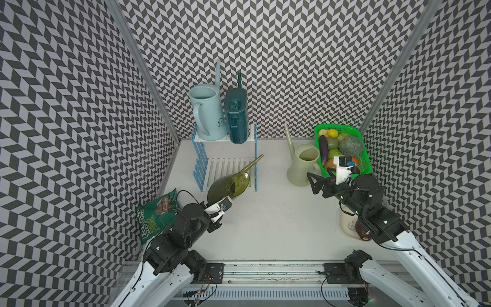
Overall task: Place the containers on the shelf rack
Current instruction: 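Place the container on the shelf.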
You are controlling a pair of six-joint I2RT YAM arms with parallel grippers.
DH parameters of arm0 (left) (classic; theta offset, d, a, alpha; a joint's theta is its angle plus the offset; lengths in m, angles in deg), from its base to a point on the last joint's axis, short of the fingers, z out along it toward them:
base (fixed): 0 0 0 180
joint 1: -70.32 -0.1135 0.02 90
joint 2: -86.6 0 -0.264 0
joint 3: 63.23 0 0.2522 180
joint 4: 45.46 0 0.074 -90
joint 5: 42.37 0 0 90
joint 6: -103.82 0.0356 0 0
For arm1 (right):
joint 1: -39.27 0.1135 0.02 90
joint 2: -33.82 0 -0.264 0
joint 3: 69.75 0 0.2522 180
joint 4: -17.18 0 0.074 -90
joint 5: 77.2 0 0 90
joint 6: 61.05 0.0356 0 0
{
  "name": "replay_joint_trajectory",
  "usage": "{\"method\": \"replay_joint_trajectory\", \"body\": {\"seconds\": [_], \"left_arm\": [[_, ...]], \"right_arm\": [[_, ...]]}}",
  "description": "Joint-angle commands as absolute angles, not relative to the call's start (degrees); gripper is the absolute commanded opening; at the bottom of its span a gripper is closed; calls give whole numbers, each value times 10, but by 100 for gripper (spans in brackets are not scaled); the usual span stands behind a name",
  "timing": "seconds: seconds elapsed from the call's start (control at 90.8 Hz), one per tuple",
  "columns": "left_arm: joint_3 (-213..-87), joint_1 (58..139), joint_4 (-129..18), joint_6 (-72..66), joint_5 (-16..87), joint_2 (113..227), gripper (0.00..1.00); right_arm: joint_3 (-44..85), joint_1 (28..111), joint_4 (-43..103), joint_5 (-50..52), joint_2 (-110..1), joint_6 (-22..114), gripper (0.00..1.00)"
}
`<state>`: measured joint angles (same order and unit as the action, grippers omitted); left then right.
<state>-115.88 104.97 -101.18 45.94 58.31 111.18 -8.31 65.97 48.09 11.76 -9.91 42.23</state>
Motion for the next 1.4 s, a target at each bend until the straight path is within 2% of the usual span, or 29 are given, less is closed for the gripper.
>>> {"method": "replay_joint_trajectory", "body": {"seconds": [0.0, 0.595, 0.881, 0.98, 1.102, 1.245, 1.388], "left_arm": [[-1159, 1032, -930, 459, 585, 1107, 0], [-1141, 839, -833, 398, 428, 1202, 0], [-1134, 724, -726, 327, 333, 1301, 0], [-1124, 698, -679, 307, 314, 1324, 0], [-1107, 691, -640, 289, 307, 1338, 0], [-1087, 692, -610, 276, 302, 1344, 0], [-1070, 691, -570, 256, 305, 1349, 0]], "right_arm": [[-75, 658, 447, 112, -100, 423, 100], [-83, 658, 442, 112, -104, 418, 100], [-79, 668, 435, 105, -120, 434, 100], [-70, 704, 436, 137, -136, 438, 98], [-46, 811, 438, 249, -177, 442, 97], [4, 929, 425, 356, -285, 472, 96], [51, 962, 399, 370, -411, 515, 91]]}}
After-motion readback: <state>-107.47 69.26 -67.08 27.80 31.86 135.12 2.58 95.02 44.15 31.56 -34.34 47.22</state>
